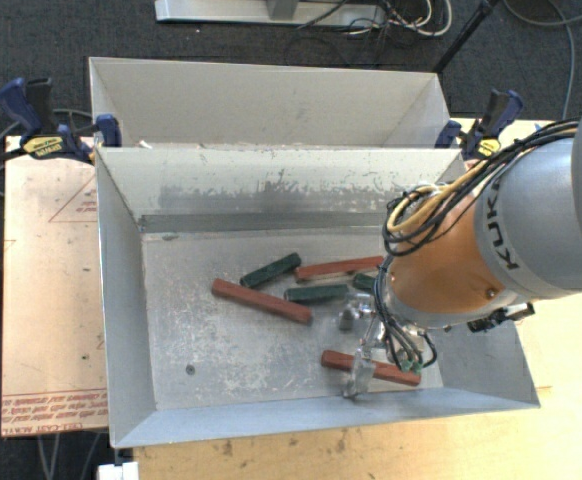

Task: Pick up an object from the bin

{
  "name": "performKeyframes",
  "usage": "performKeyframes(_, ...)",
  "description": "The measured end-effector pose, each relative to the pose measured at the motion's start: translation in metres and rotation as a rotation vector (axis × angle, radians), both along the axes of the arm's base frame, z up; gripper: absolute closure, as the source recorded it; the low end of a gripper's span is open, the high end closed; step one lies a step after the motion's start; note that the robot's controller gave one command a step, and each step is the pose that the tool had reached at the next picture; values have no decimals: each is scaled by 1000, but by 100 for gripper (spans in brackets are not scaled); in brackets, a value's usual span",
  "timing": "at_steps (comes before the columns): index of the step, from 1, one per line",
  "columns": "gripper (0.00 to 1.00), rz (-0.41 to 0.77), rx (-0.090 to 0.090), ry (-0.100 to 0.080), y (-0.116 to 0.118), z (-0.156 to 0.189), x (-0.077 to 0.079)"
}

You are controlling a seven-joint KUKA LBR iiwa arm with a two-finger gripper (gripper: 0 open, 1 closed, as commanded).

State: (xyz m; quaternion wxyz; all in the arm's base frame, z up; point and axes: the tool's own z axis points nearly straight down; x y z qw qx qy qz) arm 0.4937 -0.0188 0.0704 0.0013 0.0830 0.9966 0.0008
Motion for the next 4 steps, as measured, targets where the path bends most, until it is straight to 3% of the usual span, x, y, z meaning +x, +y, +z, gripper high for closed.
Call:
performKeyframes(1,0,0,0,1,0,0,1)
performKeyframes(2,100,-1,0,1,0,0,1)
performKeyframes(3,100,1,0,-6,1,82,3)
performKeyframes(4,100,2,0,-1,1,103,4)
